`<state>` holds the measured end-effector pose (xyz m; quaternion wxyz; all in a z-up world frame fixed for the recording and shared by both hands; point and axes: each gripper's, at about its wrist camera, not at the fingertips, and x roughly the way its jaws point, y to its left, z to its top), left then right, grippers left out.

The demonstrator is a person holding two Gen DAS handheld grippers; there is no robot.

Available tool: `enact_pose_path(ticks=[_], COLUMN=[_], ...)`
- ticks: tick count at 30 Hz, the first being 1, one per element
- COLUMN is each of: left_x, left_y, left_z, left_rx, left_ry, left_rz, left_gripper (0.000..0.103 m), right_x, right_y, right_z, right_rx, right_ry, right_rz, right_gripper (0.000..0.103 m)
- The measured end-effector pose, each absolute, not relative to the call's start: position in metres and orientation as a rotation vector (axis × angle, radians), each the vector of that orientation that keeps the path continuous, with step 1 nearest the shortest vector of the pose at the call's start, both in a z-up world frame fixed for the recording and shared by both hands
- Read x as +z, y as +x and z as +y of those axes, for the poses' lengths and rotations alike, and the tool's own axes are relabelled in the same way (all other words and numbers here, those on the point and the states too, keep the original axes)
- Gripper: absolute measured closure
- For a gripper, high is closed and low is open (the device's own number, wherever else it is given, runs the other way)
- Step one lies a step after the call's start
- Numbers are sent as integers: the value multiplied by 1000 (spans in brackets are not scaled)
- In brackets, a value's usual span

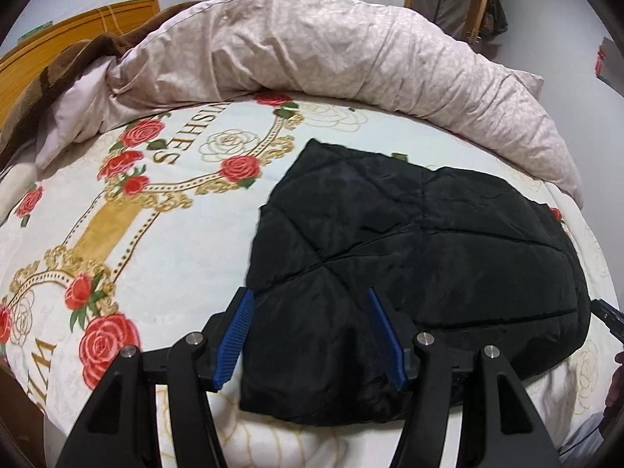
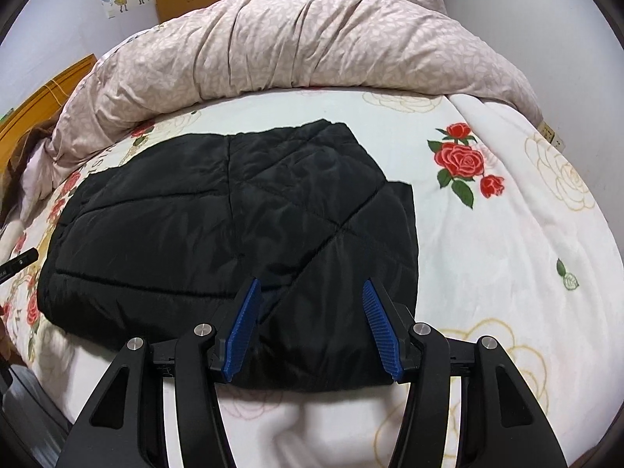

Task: Fold large clothes
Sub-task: 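Move both grippers to the side edge of the folded jacket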

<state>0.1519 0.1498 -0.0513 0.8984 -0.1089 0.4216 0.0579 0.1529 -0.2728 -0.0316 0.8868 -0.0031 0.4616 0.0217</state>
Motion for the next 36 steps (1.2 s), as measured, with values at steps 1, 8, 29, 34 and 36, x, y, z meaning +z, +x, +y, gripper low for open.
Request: enact_pose_path(ticks=[1, 8, 29, 34, 36], left_x=[-55, -78, -134, -137, -141], left_y=[153, 175, 229, 226, 221], left_z=[153, 173, 185, 188, 189], left_rx=[129, 171, 142, 128, 118], left_ry=[-232, -272, -406, -454, -484], left_rz=[882, 923, 970, 967, 965], left_gripper=[41, 41, 23, 22, 22], right_x=[-34, -44, -98, -104, -107], right_y=[154, 168, 222, 220, 215], right_z=[-274, -288, -340, -345, -350], right_rx=[38, -13, -32, -4, 10], right_ry=[-7, 5, 190, 233, 261], right_rz=[967, 971, 1060, 1082, 1086], right_gripper=[47, 41, 28, 27, 27])
